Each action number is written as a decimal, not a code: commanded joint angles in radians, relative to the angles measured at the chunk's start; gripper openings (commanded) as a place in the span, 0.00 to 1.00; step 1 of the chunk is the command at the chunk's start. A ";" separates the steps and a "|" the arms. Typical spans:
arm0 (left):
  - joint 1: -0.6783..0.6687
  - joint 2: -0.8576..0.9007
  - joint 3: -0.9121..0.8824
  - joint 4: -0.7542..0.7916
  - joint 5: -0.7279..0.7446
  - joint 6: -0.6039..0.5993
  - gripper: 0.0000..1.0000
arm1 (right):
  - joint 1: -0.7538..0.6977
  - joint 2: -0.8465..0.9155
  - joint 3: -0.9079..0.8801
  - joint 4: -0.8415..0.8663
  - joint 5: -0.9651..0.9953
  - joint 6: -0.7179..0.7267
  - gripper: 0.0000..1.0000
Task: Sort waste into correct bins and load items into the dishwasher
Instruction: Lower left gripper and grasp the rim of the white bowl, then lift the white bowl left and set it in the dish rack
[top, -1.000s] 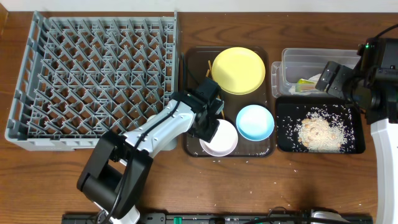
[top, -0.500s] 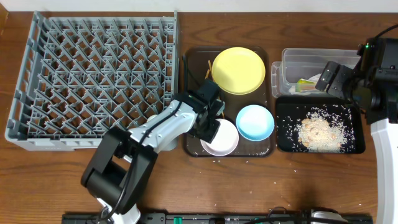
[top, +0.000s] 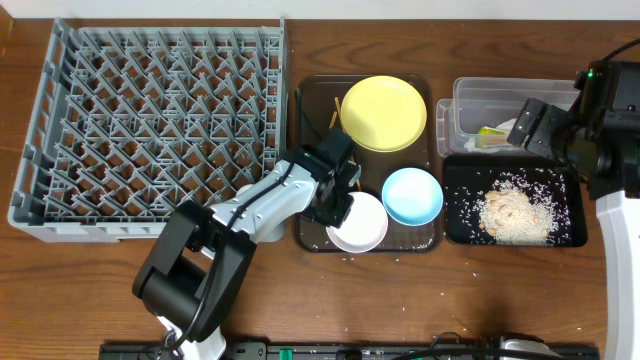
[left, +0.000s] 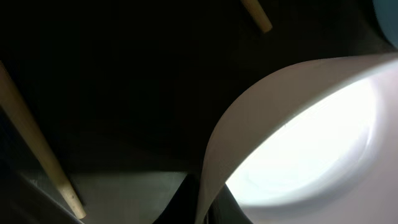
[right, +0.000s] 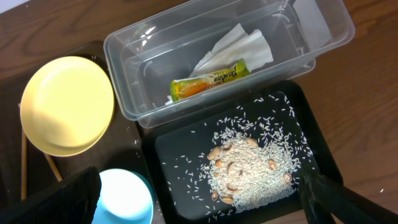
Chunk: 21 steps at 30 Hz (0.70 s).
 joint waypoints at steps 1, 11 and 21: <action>0.003 -0.006 -0.005 -0.003 0.004 0.005 0.07 | -0.010 0.005 0.002 -0.001 0.020 0.014 0.99; 0.003 -0.239 0.019 -0.016 -0.236 -0.074 0.07 | -0.010 0.005 0.002 -0.001 0.020 0.014 0.99; 0.021 -0.349 0.019 0.091 -0.884 -0.043 0.07 | -0.010 0.005 0.002 -0.001 0.020 0.014 0.99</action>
